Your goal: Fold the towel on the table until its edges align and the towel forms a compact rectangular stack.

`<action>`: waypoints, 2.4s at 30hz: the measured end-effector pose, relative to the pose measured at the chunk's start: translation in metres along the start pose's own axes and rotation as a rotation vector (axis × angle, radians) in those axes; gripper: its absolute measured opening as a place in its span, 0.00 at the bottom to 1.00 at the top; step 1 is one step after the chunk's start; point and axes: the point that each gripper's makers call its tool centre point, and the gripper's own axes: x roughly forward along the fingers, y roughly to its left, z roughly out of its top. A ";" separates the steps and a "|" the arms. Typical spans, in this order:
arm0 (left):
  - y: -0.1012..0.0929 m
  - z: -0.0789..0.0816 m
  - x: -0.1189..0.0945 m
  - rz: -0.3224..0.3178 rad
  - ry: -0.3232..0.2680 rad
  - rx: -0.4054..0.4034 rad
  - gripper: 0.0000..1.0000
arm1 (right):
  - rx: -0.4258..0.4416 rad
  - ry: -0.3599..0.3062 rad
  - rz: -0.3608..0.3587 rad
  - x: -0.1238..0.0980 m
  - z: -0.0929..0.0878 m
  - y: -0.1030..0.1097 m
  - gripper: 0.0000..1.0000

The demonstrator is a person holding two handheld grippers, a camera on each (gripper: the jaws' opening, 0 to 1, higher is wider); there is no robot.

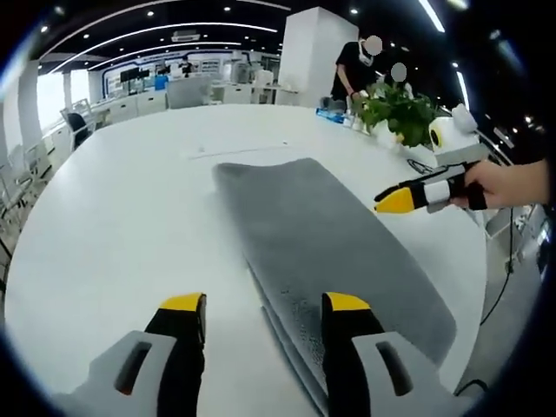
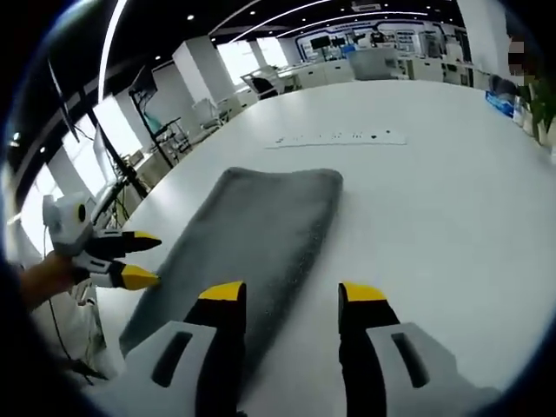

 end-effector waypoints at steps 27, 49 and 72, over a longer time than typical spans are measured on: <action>-0.015 -0.004 0.027 -0.083 -0.044 -0.072 0.16 | 0.123 -0.008 0.019 0.012 -0.027 0.015 0.02; -0.096 -0.002 0.043 -0.132 0.006 0.025 0.14 | 0.147 -0.030 -0.078 -0.043 -0.052 -0.042 0.02; -0.090 0.009 0.031 -0.107 -0.016 0.002 0.27 | -0.008 -0.040 -0.096 -0.052 -0.045 -0.040 0.12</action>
